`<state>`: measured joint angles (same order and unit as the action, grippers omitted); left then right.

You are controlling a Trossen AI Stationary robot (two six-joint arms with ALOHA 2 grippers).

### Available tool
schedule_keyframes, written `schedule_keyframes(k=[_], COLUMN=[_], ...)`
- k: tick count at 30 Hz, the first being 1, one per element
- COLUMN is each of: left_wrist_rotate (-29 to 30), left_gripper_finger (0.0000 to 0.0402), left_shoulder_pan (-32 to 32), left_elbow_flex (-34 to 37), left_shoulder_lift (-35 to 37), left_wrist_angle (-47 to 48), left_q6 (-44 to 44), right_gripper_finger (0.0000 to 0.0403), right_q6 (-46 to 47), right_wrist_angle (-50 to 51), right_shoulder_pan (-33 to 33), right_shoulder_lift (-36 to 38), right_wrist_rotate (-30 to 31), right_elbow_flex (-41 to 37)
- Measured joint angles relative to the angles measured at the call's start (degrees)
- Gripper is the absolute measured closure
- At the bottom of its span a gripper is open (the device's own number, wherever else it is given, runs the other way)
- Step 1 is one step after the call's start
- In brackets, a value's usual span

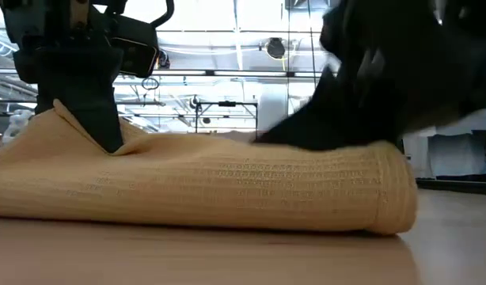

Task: Roll towel
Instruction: Roll the yellow towel

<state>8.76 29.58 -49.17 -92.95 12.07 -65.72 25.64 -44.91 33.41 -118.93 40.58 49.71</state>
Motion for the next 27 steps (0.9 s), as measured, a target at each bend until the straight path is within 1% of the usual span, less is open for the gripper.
schedule_keyframes(k=[2,6,9,12,15,18,20,23,25,27], left_wrist_rotate=[0.72,4.54,4.54,3.58,1.80,1.35,1.60,5.34,10.09,14.52], left_gripper_finger=[0.0364,0.0362,0.0351,0.0327,0.0291,0.0252,0.0230,0.0216,0.0214,0.0213], left_shoulder_pan=[0.00,0.00,0.04,0.04,0.04,0.07,0.02,1.47,4.45,7.46], left_elbow_flex=[0.00,0.00,0.00,0.00,0.00,0.00,0.00,-0.03,-0.15,-0.15], left_shoulder_lift=[0.00,0.31,1.40,4.03,7.58,12.64,16.46,20.76,21.15,19.59], left_wrist_angle=[0.05,0.02,0.19,0.34,1.27,3.65,4.46,1.51,-3.07,-5.66], left_q6=[0.06,2.44,5.38,7.67,9.73,12.35,15.89,21.93,28.13,33.95], right_gripper_finger=[0.0390,0.0394,0.0401,0.0400,0.0401,0.0402,0.0402,0.0402,0.0402,0.0402], right_q6=[1.50,3.91,4.39,4.82,4.84,5.21,5.68,6.29,6.68,6.69], right_wrist_angle=[0.02,-0.39,-0.51,0.32,0.57,1.12,1.21,1.37,1.42,1.45], right_shoulder_pan=[-0.50,-0.83,-0.83,-0.83,-0.86,-0.88,-0.88,-1.06,-1.18,-1.23], right_shoulder_lift=[-1.45,-3.89,-4.53,-4.53,-4.53,-4.53,-4.55,-4.57,-4.60,-4.62], right_wrist_rotate=[0.00,0.26,0.30,0.27,0.24,0.20,0.21,0.05,-0.03,-0.03], right_elbow_flex=[0.00,0.08,0.22,0.22,0.22,0.22,0.20,0.16,0.15,0.12])
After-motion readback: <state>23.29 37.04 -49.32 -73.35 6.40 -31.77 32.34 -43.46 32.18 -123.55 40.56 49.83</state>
